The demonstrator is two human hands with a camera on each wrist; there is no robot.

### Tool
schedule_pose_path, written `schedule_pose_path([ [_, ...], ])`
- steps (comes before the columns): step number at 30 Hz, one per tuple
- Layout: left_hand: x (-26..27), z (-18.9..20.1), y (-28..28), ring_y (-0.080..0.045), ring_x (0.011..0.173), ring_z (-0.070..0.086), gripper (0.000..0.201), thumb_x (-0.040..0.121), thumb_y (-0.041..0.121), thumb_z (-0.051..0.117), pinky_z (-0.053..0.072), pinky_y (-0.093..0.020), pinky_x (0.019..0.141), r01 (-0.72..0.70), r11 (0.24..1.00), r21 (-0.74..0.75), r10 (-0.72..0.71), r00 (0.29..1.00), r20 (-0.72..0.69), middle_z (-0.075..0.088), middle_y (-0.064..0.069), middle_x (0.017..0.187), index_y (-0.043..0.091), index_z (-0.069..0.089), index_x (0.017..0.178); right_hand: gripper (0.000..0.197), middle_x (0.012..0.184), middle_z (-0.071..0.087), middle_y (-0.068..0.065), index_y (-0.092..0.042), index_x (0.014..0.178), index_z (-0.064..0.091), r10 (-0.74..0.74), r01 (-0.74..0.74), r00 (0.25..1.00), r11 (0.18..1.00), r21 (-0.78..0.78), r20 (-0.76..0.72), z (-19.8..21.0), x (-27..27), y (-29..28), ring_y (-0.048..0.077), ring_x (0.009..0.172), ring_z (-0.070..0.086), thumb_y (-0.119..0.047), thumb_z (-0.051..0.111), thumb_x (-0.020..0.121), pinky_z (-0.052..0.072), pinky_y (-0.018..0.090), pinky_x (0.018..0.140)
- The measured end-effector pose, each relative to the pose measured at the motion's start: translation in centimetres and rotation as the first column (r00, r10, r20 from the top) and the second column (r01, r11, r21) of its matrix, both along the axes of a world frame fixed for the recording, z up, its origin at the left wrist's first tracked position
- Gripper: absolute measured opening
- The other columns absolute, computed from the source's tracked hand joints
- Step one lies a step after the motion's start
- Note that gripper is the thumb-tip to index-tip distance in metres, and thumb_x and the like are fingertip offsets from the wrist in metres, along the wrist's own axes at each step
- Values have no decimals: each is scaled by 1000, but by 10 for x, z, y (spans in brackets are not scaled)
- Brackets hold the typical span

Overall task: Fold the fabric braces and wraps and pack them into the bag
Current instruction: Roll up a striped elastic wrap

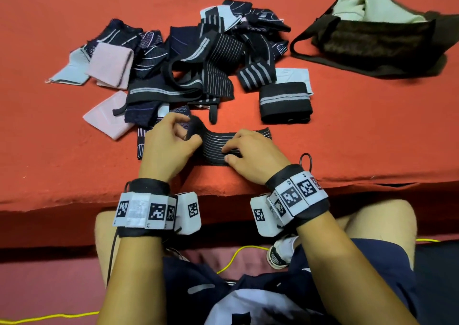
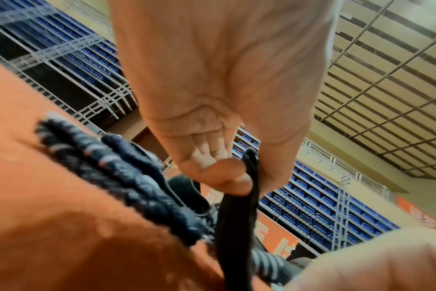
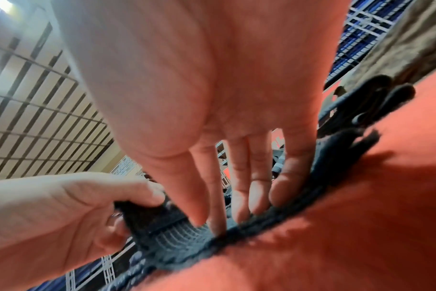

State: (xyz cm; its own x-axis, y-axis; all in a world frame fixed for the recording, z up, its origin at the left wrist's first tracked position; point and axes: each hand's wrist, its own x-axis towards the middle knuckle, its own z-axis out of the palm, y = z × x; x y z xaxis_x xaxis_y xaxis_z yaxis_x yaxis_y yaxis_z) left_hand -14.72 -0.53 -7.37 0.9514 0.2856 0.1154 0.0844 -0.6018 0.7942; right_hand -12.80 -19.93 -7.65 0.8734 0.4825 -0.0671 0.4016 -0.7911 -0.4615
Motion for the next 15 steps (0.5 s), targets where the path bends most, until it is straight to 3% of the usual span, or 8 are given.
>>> schedule_pose_path([
  [3, 2, 10, -22, -3, 58, 56, 37, 77, 20, 73, 50, -28, 67, 100, 994, -42, -98, 993, 62, 65, 5, 74, 27, 63, 112, 25, 107, 73, 3, -19, 105, 72, -83, 91, 995, 982, 168, -53, -1, 9, -7, 27, 103, 65, -26, 49, 99, 48, 43, 95],
  [7, 6, 11, -55, -1, 59, 57, 50, 77, 19, 77, 52, -22, 67, 219, 974, -54, -216, 975, 53, 62, 7, 76, 23, 58, 123, 41, 83, 74, 4, -5, 94, 65, -198, 362, 913, 796, 485, -357, 7, 12, -18, 20, 77, 73, -38, 42, 105, 57, 49, 86],
  [10, 5, 5, -75, 1, 61, 55, 57, 78, 19, 80, 46, -12, 65, 287, 957, -50, -285, 958, 42, 60, 7, 76, 21, 55, 129, 51, 72, 69, 6, 1, 88, 64, -218, 396, 901, 764, 510, -374, 10, 11, -26, 19, 67, 70, -46, 49, 101, 59, 52, 79],
  [13, 4, 1, -82, 0, 63, 56, 64, 77, 13, 82, 49, -14, 68, 340, 931, -131, -342, 940, 9, 61, 4, 78, 21, 52, 133, 42, 67, 69, 7, -6, 78, 67, -295, 417, 902, 783, 462, -314, 8, 12, -31, 22, 67, 70, -46, 58, 89, 58, 54, 75],
  [15, 5, -1, -81, -7, 70, 62, 67, 77, 10, 81, 52, -18, 72, 374, 911, -173, -384, 923, -30, 66, 0, 84, 21, 51, 135, 41, 69, 68, 15, -6, 77, 67, -321, 435, 895, 786, 440, -311, 7, 13, -32, 33, 69, 68, -46, 57, 75, 57, 56, 72],
])
